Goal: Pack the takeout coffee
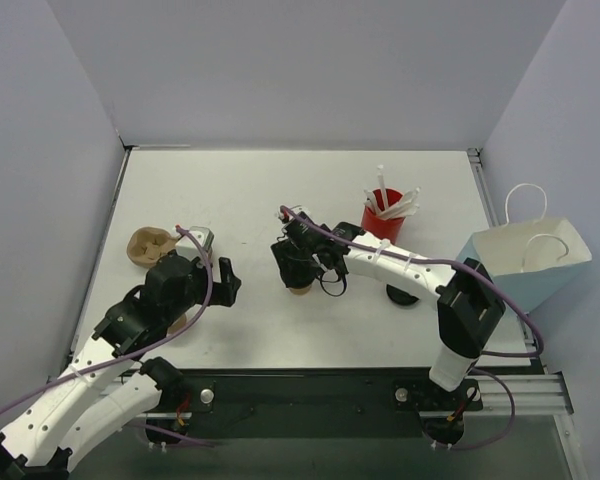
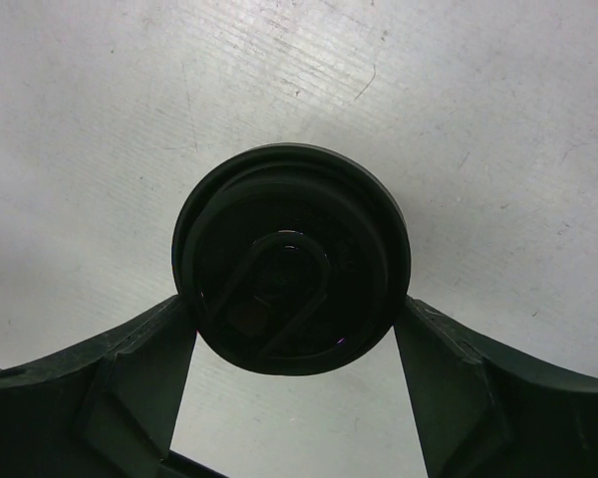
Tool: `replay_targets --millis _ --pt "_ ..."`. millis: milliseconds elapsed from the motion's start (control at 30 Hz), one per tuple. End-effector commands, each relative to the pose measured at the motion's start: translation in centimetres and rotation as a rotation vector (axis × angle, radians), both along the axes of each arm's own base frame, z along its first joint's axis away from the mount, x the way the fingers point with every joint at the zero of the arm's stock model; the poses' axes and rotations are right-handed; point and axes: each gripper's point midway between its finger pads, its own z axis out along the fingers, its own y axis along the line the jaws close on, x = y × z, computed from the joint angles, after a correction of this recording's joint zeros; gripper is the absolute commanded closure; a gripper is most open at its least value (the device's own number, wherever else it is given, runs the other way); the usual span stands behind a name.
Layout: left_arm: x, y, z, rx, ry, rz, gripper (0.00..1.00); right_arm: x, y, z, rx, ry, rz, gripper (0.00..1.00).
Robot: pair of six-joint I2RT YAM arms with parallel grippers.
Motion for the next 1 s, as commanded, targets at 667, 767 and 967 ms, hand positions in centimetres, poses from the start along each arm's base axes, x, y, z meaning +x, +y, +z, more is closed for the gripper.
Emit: replay_targets --millis 667,767,967 --pt "-0.9 0.4 2.2 0.002 -0.09 0.021 0.1 12.3 -8.4 0.1 0.056 0.029 -0.335 0.24" --pt "-0.9 0.4 2.2 0.003 -0.092 0.021 0.1 12.6 -8.2 0.6 0.074 0.025 -0.337 0.18" --pt "-0.8 0.5 2.2 0.008 -0.096 0.028 0.1 12.8 -7.8 3.5 0.118 -0.018 -0.315 0.1"
